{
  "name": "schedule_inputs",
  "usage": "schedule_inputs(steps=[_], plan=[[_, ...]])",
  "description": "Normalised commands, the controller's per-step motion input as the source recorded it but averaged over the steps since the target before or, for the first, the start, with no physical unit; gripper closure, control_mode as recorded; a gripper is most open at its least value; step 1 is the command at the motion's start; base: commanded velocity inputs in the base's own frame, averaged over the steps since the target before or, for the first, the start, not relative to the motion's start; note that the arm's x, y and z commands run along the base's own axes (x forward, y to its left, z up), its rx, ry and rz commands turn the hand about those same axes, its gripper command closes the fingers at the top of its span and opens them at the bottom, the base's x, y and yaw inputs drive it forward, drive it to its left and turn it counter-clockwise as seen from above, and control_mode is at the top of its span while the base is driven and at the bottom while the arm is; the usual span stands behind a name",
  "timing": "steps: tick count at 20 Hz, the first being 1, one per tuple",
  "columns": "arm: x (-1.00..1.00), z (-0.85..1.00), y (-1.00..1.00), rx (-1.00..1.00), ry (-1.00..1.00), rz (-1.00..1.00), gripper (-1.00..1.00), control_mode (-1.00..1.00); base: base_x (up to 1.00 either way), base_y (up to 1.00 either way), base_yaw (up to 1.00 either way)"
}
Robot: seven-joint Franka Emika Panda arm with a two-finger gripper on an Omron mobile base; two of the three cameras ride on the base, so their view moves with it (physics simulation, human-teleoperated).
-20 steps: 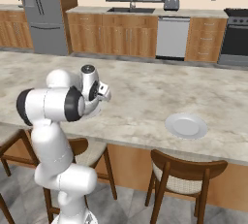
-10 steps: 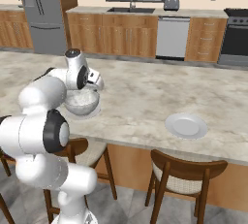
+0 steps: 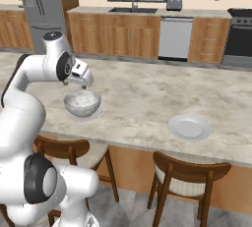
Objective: Move the bowls from the cabinet to the plates on the dining table.
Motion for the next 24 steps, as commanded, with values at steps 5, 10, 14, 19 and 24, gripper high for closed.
schedule_inputs(steps=[5,10,14,19,24], plan=[[-1.00,0.54,0.05,0.00,0.30,0.00,-1.00,-1.00,0.00,0.00,0.00],[-0.94,0.26,0.00,0.00,0.21,0.00,-1.00,-1.00,0.00,0.00,0.00],[-0.72,-0.04,0.00,0.00,-0.01,0.00,-1.00,-1.00,0.00,0.00,0.00],[-0.64,0.11,0.00,0.00,-0.17,0.02,-1.00,-1.00,0.00,0.00,0.00],[-0.51,0.17,0.00,-0.05,-0.35,0.08,-1.00,-1.00,0.00,0.00,0.00]])
